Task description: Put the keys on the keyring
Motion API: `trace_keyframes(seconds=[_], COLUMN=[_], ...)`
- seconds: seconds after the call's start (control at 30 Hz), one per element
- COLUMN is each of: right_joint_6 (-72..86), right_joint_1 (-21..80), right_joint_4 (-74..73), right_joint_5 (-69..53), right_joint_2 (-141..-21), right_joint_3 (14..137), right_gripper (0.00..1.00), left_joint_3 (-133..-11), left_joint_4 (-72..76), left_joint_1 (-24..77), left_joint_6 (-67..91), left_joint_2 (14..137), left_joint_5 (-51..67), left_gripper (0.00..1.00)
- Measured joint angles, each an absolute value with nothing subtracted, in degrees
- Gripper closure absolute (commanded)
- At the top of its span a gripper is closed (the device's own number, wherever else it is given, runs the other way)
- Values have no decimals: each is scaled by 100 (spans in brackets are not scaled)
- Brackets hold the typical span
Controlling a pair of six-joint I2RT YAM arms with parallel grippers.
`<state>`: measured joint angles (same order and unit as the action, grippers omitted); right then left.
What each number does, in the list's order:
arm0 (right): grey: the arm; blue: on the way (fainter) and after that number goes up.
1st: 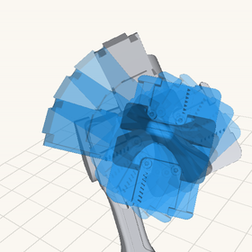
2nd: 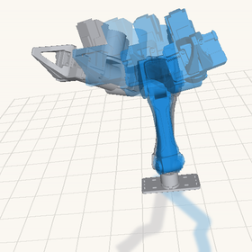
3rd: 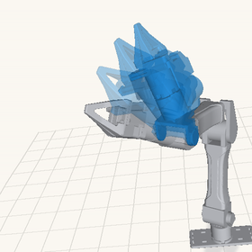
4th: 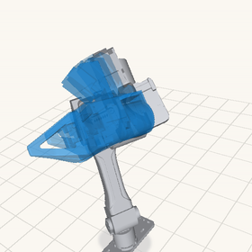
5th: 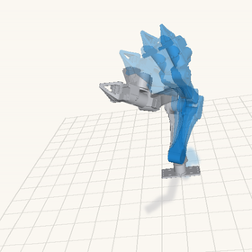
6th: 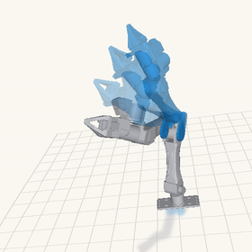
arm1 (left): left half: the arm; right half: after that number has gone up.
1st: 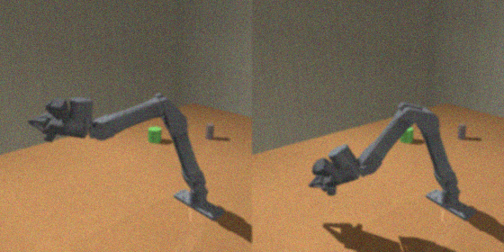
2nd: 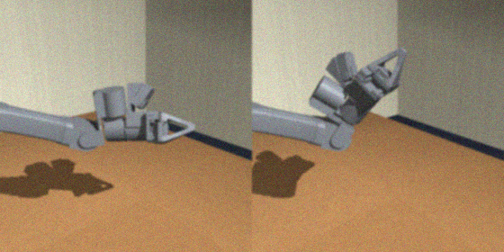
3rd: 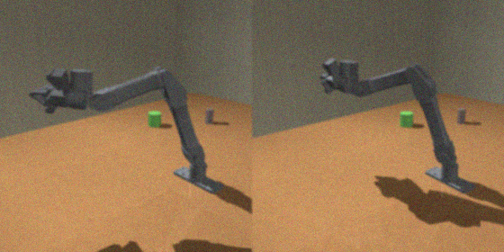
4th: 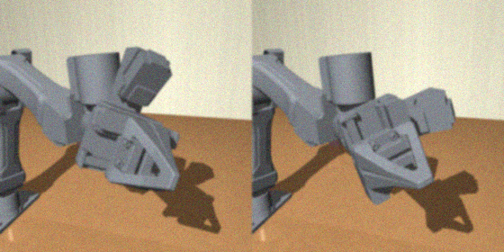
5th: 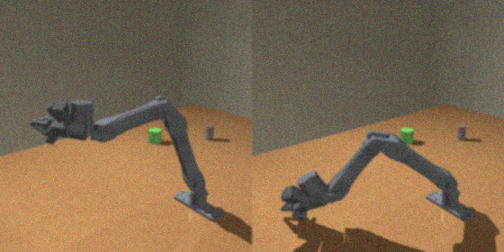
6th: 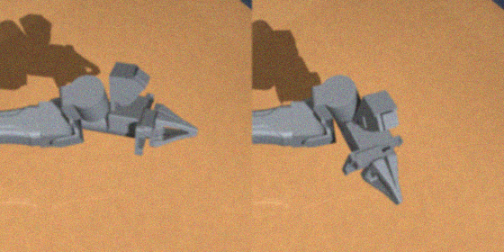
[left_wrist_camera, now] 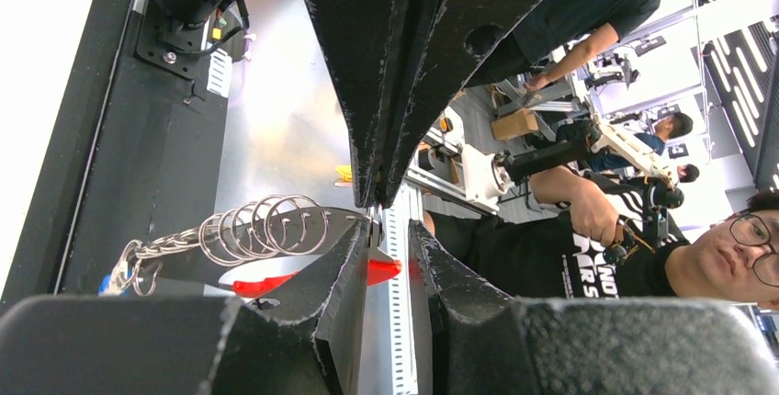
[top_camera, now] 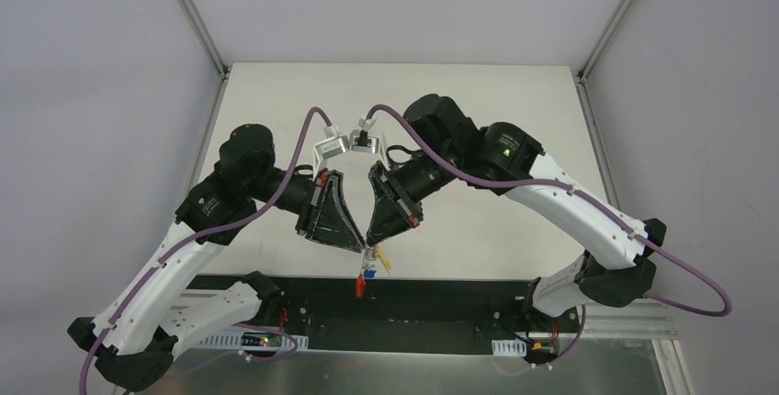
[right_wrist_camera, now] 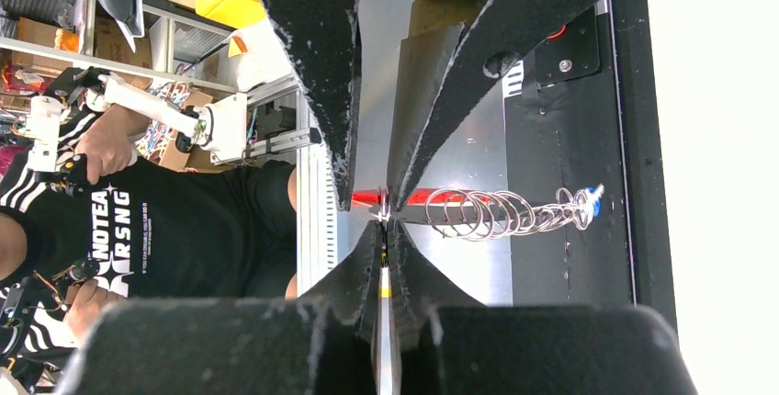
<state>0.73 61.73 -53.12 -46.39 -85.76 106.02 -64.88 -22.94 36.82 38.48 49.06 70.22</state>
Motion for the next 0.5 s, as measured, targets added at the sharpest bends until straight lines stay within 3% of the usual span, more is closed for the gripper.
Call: trace_keyframes(seconds=[0.5], right_joint_6=[58], right_joint_1=[6173], right_joint_4=[-5196], right_joint_5=[-4799], right_joint_2=[-8576], right_joint_3=[10508], right_gripper=[100], left_joint_3=[-6608], left_joint_4=[-2569], left_joint_1=[3677], left_joint_6=[3662], left_joint_2=[4950], left_joint_5=[7019], left_gripper=[81])
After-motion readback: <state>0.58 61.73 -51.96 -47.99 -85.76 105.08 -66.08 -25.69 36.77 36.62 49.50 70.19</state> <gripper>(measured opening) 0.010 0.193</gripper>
